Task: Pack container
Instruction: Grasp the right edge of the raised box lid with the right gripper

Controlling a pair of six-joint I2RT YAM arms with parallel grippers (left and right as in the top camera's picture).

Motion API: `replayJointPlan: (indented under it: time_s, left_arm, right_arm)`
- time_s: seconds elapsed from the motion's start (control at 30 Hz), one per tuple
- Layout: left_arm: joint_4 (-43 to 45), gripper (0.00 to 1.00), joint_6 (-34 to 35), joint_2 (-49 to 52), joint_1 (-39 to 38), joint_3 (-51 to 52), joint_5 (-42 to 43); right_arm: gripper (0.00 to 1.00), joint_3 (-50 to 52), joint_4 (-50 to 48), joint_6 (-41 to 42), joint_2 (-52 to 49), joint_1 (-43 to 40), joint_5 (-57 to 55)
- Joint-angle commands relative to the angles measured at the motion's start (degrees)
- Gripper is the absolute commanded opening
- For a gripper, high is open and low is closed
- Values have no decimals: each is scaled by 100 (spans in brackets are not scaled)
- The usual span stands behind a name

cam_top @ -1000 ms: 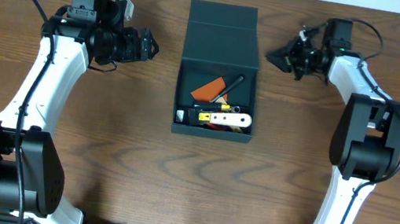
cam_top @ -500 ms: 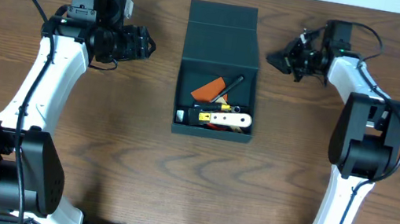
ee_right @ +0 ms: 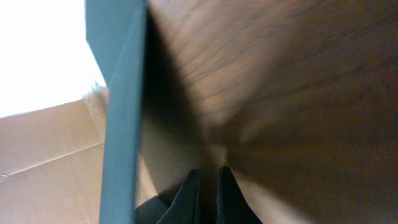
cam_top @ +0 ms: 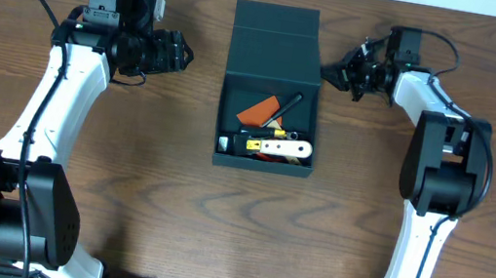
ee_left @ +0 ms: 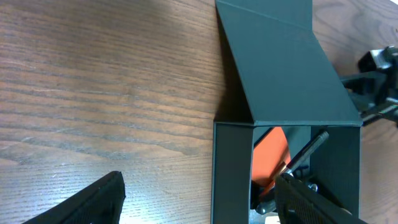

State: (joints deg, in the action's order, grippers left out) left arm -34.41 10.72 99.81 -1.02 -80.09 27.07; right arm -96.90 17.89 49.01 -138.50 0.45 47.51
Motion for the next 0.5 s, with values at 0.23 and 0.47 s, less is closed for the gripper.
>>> replayJointPlan:
  time_s: [0.23,0.47]
  left_arm:
    - [92,75,52,28,9,13,79]
    - [92,75,52,28,9,13,79]
  right_arm:
    - [0,-4,-1781,1012,-328,133,966]
    - [1,-4,-2494,1333,-328,160,1438]
